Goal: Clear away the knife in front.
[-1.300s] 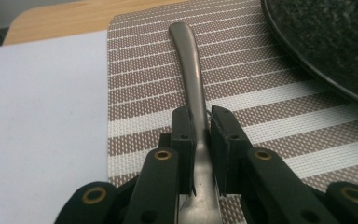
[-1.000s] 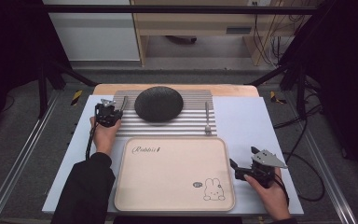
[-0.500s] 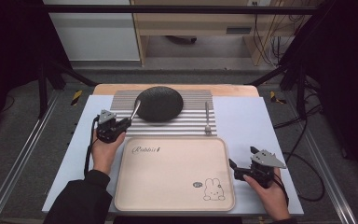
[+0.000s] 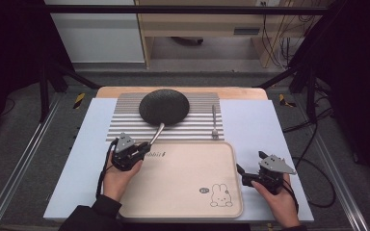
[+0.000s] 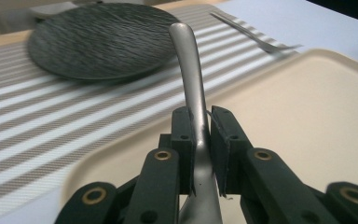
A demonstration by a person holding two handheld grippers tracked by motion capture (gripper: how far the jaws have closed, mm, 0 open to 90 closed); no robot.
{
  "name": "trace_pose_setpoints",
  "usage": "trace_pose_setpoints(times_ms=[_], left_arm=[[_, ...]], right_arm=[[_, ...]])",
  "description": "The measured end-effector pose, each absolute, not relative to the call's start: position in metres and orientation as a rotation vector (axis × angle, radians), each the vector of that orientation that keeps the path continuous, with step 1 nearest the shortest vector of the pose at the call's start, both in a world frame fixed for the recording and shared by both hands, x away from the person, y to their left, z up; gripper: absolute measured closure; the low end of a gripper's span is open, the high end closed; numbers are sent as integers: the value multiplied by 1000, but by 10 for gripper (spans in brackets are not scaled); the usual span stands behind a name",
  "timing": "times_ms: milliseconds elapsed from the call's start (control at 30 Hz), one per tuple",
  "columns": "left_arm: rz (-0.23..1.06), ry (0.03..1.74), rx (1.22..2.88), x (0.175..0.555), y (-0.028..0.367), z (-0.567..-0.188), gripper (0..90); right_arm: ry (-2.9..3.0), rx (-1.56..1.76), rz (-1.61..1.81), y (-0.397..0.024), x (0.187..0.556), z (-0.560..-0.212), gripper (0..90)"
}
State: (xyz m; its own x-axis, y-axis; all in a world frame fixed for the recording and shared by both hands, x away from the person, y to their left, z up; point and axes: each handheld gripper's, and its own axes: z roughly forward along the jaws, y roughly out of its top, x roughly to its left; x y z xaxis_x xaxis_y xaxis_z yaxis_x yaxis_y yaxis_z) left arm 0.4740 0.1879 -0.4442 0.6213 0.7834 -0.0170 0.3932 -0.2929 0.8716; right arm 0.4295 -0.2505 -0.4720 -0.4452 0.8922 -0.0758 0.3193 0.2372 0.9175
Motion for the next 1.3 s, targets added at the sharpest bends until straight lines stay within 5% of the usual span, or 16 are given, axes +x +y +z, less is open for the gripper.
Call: trace_pose_setpoints(times_ms=[1300], left_arm=[[454,902,2161,442,158,-479,798]], right_arm=[[1909,1077,1168,-248,428,-472,60]])
